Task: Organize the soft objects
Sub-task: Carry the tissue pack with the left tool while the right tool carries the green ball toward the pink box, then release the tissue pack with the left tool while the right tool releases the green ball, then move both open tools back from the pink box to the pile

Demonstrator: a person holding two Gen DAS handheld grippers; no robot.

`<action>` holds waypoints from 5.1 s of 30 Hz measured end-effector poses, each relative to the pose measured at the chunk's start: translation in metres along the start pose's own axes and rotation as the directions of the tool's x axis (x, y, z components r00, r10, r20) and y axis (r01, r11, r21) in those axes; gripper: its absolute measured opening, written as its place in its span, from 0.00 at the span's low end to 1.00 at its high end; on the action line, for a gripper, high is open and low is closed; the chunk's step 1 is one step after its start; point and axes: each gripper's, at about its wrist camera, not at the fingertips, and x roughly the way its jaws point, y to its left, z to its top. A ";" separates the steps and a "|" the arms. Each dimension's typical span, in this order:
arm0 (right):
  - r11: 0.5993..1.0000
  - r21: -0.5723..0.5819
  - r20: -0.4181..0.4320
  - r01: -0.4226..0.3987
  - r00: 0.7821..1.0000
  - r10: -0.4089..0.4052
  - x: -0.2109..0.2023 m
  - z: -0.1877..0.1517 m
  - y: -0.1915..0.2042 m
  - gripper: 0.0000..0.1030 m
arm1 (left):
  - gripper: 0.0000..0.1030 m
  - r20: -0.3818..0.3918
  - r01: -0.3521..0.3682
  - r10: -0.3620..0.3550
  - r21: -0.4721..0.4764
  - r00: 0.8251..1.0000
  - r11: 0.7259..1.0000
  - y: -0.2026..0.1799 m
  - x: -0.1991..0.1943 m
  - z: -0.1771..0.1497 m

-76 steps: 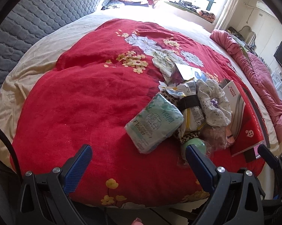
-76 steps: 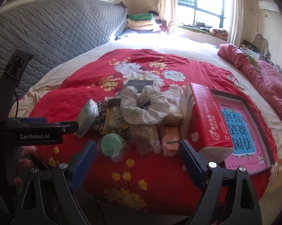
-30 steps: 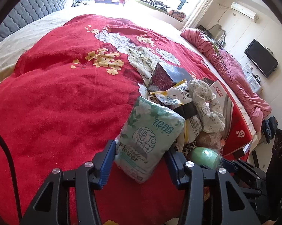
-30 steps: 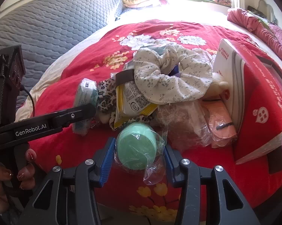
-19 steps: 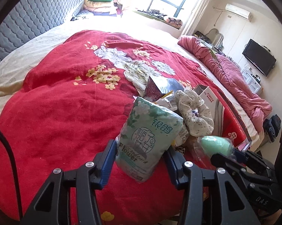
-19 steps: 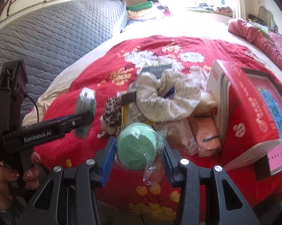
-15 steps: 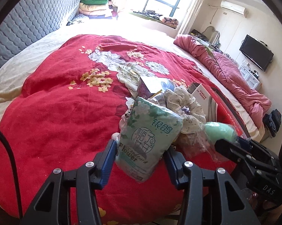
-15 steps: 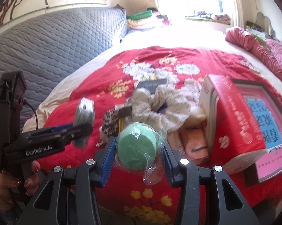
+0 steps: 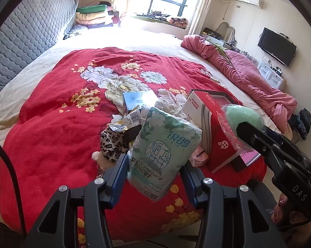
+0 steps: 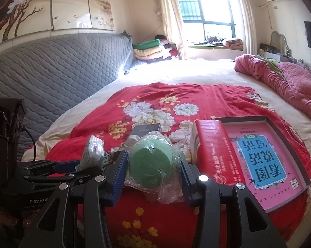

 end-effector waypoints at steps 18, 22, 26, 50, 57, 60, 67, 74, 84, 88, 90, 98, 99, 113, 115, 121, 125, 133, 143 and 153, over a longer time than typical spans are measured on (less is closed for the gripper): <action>0.975 0.156 0.090 0.157 0.981 -0.173 -0.031 0.003 -0.087 0.46 | 0.48 -0.022 0.068 -0.066 0.083 0.998 0.994 -0.089 0.009 0.033; 0.960 0.206 0.094 0.189 0.973 -0.212 -0.036 0.001 -0.111 0.46 | 0.48 -0.051 0.094 -0.089 0.107 0.995 0.990 -0.117 0.018 0.040; 0.939 0.256 0.099 0.229 0.960 -0.261 -0.040 -0.001 -0.136 0.46 | 0.48 -0.068 0.116 -0.107 0.146 0.992 0.982 -0.144 0.027 0.044; 0.787 0.468 -0.056 0.402 0.902 -0.427 -0.041 -0.042 -0.272 0.46 | 0.48 -0.289 0.119 0.002 0.401 0.957 0.908 -0.268 0.123 0.036; 0.798 0.478 -0.106 0.366 0.926 -0.362 -0.025 -0.049 -0.283 0.46 | 0.49 -0.371 0.128 0.066 0.475 0.926 0.871 -0.291 0.152 0.024; 0.802 0.474 -0.136 0.363 0.930 -0.341 -0.018 -0.053 -0.286 0.46 | 0.49 -0.394 0.133 0.090 0.504 0.915 0.853 -0.296 0.161 0.019; 0.795 0.477 -0.172 0.375 0.927 -0.334 -0.010 -0.060 -0.291 0.46 | 0.49 -0.413 0.113 0.151 0.549 0.898 0.828 -0.302 0.178 0.010; 0.793 0.464 -0.197 0.395 0.919 -0.343 -0.006 -0.063 -0.291 0.48 | 0.49 -0.428 0.100 0.186 0.563 0.885 0.820 -0.304 0.190 0.003; 0.789 0.457 -0.222 0.411 0.911 -0.346 0.000 -0.066 -0.292 0.49 | 0.50 -0.437 0.101 0.189 0.559 0.879 0.823 -0.305 0.194 -0.001; 0.792 0.465 -0.198 0.396 0.918 -0.343 -0.003 -0.064 -0.291 0.49 | 0.50 -0.442 0.110 0.174 0.545 0.880 0.831 -0.304 0.194 0.001; 0.793 0.463 -0.185 0.396 0.918 -0.350 -0.005 -0.062 -0.290 0.50 | 0.50 -0.443 0.112 0.169 0.542 0.881 0.833 -0.302 0.194 0.001; 0.776 0.487 -0.118 0.402 0.910 -0.397 -0.022 -0.058 -0.292 0.58 | 0.52 -0.439 0.110 0.172 0.548 0.882 0.829 -0.302 0.192 0.000; 0.773 0.488 -0.119 0.405 0.909 -0.400 -0.022 -0.058 -0.293 0.58 | 0.53 -0.438 0.109 0.175 0.550 0.882 0.828 -0.302 0.192 0.000; 0.764 0.482 -0.107 0.429 0.894 -0.435 -0.029 -0.057 -0.292 0.67 | 0.64 -0.415 0.141 0.094 0.501 0.905 0.854 -0.296 0.168 0.008; 0.764 0.482 -0.101 0.429 0.894 -0.437 -0.031 -0.057 -0.292 0.68 | 0.64 -0.401 0.143 0.079 0.494 0.913 0.857 -0.294 0.161 0.010; 0.774 0.461 -0.079 0.433 0.889 -0.450 -0.035 -0.053 -0.284 0.71 | 0.68 -0.343 0.134 0.039 0.465 0.938 0.875 -0.283 0.136 0.016; 0.779 0.438 -0.079 0.448 0.883 -0.463 -0.035 -0.050 -0.276 0.72 | 0.70 -0.314 0.132 0.008 0.424 0.950 0.896 -0.271 0.121 0.022; 0.786 0.372 -0.077 0.494 0.860 -0.504 -0.035 -0.041 -0.252 0.75 | 0.74 -0.250 0.095 -0.005 0.350 0.968 0.932 -0.236 0.098 0.031; 0.791 0.347 -0.034 0.504 0.849 -0.527 -0.045 -0.029 -0.228 0.75 | 0.74 -0.207 0.062 0.000 0.292 0.978 0.954 -0.198 0.079 0.029; 0.818 0.300 0.009 0.490 0.856 -0.517 -0.054 -0.011 -0.194 0.76 | 0.74 -0.157 0.037 0.007 0.273 0.988 0.961 -0.175 0.060 0.029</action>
